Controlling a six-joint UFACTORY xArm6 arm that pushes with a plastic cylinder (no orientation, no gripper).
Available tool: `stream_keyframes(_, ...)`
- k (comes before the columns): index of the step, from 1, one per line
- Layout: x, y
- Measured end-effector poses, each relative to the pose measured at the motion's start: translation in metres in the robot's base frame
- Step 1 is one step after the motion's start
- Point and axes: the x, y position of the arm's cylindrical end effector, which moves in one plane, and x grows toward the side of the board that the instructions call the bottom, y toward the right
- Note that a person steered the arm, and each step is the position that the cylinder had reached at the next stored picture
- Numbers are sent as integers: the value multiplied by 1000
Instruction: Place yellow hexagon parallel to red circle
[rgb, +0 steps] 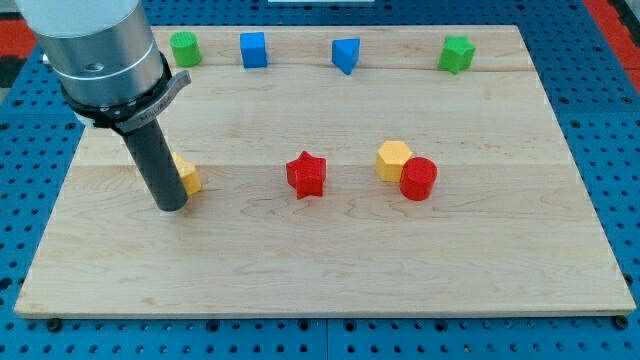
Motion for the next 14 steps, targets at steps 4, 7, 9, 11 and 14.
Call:
stream_keyframes(4,10,185)
stream_keyframes(7,-61,236)
stream_keyframes(9,-67,305)
stream_keyframes(11,-109,313)
stream_keyframes(14,-67,361)
